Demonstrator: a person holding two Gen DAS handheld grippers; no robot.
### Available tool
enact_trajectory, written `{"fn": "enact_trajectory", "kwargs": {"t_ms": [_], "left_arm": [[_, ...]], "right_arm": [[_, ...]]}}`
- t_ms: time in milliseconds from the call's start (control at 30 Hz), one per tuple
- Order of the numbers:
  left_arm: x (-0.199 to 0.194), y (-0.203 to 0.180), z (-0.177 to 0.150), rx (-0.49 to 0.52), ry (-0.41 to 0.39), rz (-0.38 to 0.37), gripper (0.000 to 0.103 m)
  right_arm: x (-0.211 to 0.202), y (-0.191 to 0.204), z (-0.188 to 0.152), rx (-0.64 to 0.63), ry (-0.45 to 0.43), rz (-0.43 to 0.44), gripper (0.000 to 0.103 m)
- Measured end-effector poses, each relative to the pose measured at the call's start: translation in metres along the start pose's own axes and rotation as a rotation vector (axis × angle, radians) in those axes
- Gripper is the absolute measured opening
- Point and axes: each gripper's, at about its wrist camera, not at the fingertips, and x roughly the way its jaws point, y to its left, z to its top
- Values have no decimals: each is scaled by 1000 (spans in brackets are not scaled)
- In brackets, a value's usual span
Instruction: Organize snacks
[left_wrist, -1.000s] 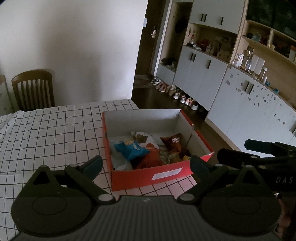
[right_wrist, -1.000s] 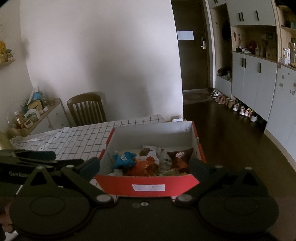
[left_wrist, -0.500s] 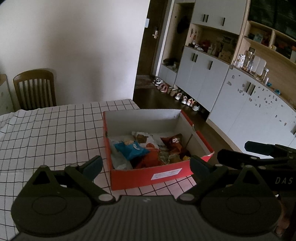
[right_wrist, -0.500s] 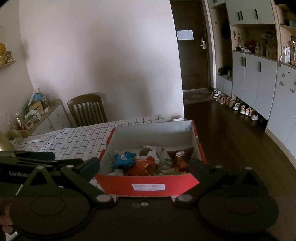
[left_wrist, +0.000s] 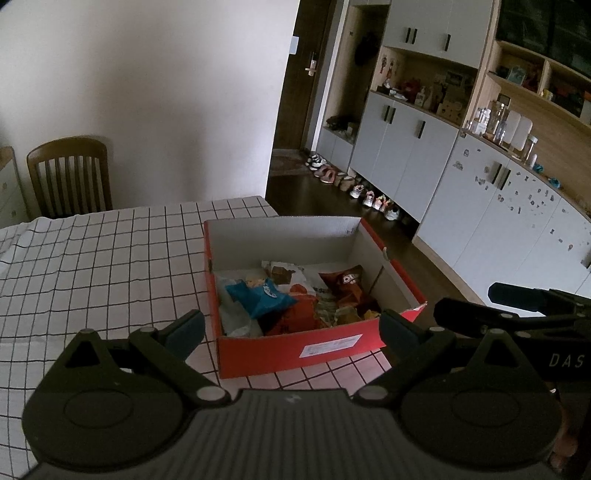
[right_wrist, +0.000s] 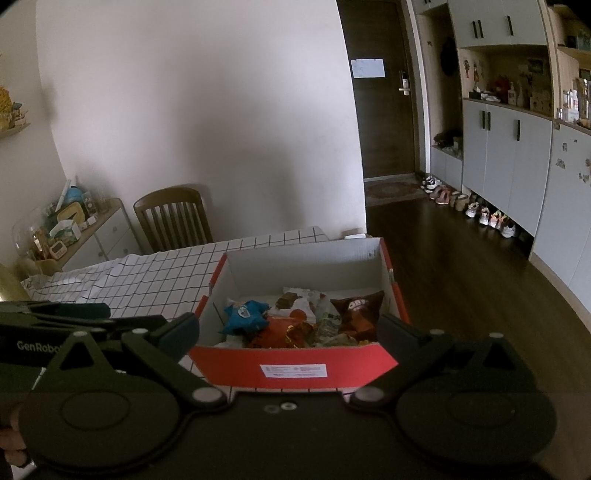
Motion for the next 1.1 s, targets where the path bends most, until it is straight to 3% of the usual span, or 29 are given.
{"fn": "enact_trajectory", "kwargs": {"t_ms": [1100], "left_arm": [[8,-4,-2,-23,15,-3,101]], "right_arm": [[3,1,-1,4,8,1,103]]}}
